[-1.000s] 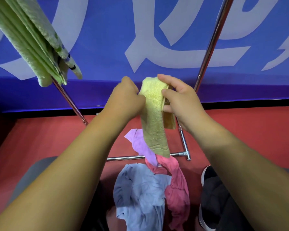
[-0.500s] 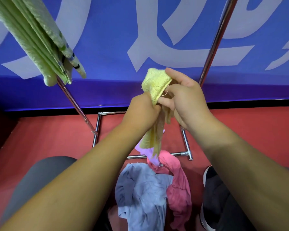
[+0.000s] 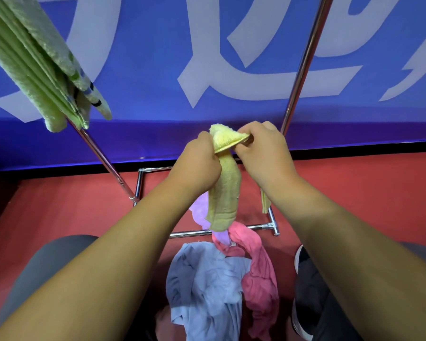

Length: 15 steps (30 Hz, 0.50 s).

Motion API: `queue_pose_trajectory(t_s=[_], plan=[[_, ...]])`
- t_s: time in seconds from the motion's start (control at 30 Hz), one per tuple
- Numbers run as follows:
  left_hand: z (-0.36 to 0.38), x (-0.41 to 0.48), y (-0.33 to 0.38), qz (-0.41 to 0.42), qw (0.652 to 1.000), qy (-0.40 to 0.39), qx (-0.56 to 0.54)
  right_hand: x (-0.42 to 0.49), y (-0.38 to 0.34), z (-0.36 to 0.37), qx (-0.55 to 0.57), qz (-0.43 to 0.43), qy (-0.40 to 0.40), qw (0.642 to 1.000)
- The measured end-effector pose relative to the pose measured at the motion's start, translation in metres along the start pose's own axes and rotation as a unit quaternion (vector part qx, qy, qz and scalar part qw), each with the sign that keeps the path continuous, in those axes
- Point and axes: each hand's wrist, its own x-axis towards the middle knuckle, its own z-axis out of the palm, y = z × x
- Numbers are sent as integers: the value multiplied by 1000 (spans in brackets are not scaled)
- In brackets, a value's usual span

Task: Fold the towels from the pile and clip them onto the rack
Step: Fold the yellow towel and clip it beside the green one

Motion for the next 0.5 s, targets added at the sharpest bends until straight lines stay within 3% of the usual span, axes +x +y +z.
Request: queue_pose_trajectory(t_s=[0.23, 0.5], plan=[[0, -6, -3, -2, 997, -48, 52, -5, 15, 8, -54, -4, -18, 998], [-1, -20, -19, -28, 999, 23, -1, -19, 6, 18, -33, -46, -42, 998]])
